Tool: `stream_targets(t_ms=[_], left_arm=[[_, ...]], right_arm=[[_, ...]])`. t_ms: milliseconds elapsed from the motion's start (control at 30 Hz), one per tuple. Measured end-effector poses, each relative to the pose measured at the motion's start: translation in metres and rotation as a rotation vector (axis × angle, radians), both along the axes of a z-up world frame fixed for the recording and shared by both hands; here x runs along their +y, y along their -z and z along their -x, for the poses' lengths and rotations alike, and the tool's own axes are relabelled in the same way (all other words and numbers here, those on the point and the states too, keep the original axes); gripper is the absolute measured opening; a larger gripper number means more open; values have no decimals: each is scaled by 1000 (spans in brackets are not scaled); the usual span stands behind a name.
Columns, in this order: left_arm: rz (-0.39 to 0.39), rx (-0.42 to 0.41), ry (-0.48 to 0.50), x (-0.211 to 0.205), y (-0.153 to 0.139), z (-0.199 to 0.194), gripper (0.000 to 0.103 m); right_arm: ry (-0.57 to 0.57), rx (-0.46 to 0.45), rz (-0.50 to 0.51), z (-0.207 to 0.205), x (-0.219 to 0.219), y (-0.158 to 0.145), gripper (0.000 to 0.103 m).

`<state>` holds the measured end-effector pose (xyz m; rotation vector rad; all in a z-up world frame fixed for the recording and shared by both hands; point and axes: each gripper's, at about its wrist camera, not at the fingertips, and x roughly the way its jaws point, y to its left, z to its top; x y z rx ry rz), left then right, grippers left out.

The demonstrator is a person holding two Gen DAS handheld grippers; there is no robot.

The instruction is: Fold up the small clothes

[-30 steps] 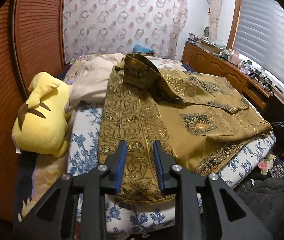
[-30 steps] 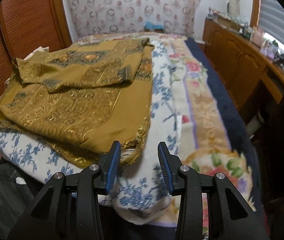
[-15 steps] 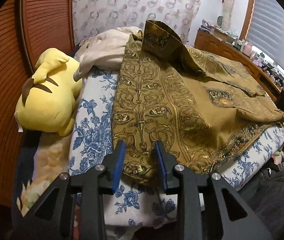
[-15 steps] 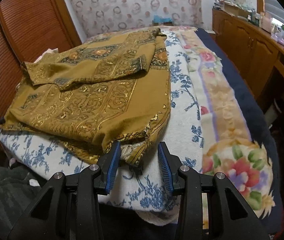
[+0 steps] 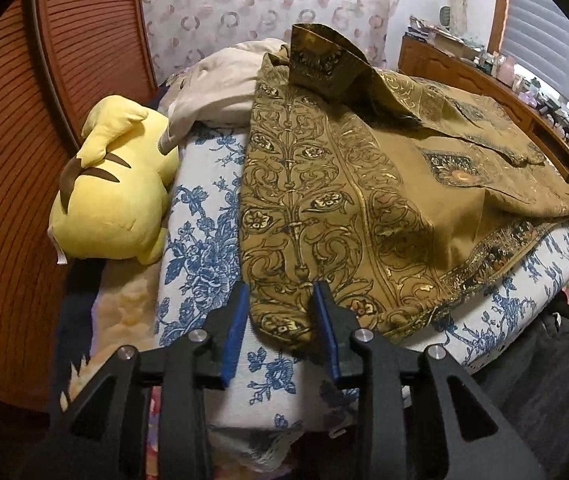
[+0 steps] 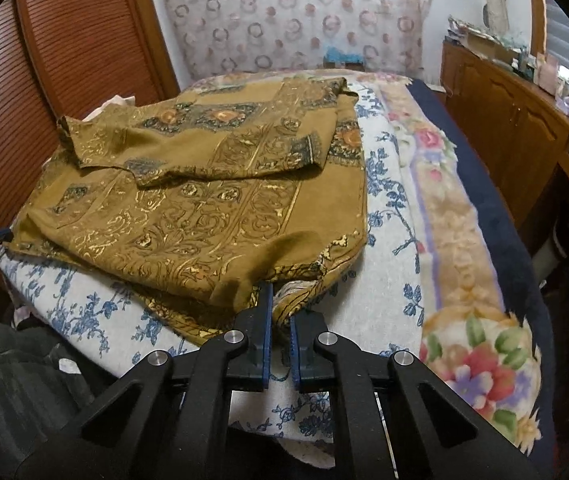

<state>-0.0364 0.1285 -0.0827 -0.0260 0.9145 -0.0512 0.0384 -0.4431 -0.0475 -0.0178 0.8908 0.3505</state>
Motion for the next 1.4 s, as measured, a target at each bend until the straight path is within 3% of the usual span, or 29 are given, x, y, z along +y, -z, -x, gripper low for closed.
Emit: stream_targets(t_ms=[200,267,300,433,633,833,933,1033,1400], left_arm=[[-19,-13,17,-4,1,3,30],[9,-17,53,-5,0,4,7],[8,-17,61,-6,0,4,0],[-1,-43,59,-8,-6,6,0],[10,-145,62,5,-60,23,0],[21,-106,113,2,-72,24,0],[20,-103,116,-1,-71,20,7],[12,-105,102,-2,-68,14,16],[53,-148,67,-7,-63,-37,26]], right_arm=[[-18,-36,-20,5,3,-9,1],[-12,-62,-37,6,1,-18,0],[-11,-70,-45,5,0,-22,0],[-3,-96,-52,4,-3,-35,0],[8,-93,-47,5,-13,-59,0],[9,-63,33,10,-14,-65,1],[31,-63,64,9,-13,-59,25],[39,-92,84,7,-11,-59,36],[43,-142,45,-46,15,-53,37]])
